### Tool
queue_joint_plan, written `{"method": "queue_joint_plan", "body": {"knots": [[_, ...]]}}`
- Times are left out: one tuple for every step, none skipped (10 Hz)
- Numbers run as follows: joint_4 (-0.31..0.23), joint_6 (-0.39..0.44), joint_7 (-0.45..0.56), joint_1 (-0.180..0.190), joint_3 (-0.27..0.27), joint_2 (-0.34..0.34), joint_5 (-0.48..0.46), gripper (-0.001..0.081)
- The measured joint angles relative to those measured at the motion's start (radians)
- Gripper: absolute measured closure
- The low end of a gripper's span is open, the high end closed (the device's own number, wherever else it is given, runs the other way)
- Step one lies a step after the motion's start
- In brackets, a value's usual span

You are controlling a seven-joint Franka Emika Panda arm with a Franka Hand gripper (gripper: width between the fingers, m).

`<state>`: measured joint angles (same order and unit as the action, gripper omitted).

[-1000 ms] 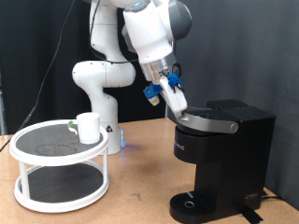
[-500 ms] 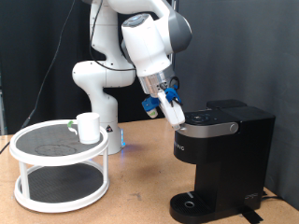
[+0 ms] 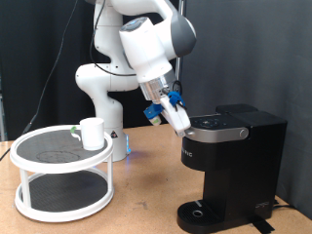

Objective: Make a cup of coffee with the keurig machine

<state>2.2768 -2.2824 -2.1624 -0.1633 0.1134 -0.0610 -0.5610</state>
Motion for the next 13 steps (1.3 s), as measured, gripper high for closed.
{"method": "queue_joint_plan", "body": {"knots": [[0.011, 0.000, 0.025, -0.002, -0.005, -0.002, -0.025, 0.0806], [0.021, 0.001, 0.072, -0.002, -0.010, -0.007, -0.087, 0.0806], [0.027, 0.017, 0.141, -0.002, -0.016, -0.016, -0.180, 0.0806], [0.030, 0.041, 0.200, -0.003, -0.031, -0.026, -0.247, 0.0806], [0.030, 0.034, 0.183, -0.003, -0.030, -0.023, -0.216, 0.0806], [0.031, 0.030, 0.177, -0.003, -0.029, -0.020, -0.205, 0.0806], [0.034, 0.026, 0.177, -0.003, -0.029, -0.020, -0.199, 0.0806], [0.041, 0.025, 0.175, -0.004, -0.030, -0.019, -0.181, 0.0806], [0.051, 0.025, 0.166, -0.006, -0.031, -0.019, -0.149, 0.0806], [0.065, 0.029, 0.156, -0.012, -0.033, -0.018, -0.102, 0.0806], [0.082, 0.033, 0.155, -0.020, -0.036, -0.018, -0.067, 0.0806], [0.100, 0.035, 0.165, -0.029, -0.041, -0.018, -0.054, 0.0806], [0.114, 0.035, 0.179, -0.035, -0.050, -0.020, -0.074, 0.0806]]}}
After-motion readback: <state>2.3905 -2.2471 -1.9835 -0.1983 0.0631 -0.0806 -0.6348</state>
